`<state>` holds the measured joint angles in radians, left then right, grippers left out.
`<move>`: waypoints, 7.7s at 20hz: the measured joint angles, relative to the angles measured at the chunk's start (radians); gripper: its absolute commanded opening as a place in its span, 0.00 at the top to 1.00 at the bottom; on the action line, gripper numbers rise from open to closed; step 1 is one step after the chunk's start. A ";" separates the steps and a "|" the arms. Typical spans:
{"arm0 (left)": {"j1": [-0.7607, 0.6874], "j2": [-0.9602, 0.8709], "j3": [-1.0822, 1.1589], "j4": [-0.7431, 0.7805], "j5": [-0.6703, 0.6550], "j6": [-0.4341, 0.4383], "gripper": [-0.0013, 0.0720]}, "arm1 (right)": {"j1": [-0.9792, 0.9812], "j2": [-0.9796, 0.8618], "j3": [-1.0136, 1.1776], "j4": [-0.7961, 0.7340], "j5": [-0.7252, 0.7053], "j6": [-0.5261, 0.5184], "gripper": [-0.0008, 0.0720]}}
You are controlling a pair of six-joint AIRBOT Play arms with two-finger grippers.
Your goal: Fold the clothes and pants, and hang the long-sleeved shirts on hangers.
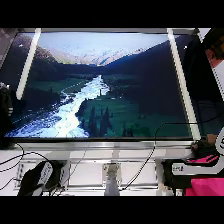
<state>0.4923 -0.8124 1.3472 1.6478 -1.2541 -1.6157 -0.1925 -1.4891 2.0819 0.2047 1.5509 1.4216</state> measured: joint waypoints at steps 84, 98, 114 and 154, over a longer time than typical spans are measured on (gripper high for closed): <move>-1.168 -0.497 -0.001 -0.050 0.695 -0.351 0.31 | 0.000 0.000 0.000 -0.214 -0.198 -0.002 0.94; -1.284 -0.467 0.000 0.149 0.576 -0.288 0.97 | 0.000 -0.068 -0.101 -0.920 -0.127 -0.003 0.96; -0.441 -0.423 -0.367 -0.616 0.221 0.203 0.47 | -0.012 -0.347 -0.463 -0.997 -0.030 -0.037 0.37; -0.499 -0.845 0.138 -0.837 0.798 0.142 0.34 | 0.106 -0.367 -0.472 -0.911 -0.140 -0.021 0.67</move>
<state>-0.0063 -1.6569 1.4857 0.8108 -0.4564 -1.4734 -0.0868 -1.8561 1.6100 -0.7063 1.4109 1.4006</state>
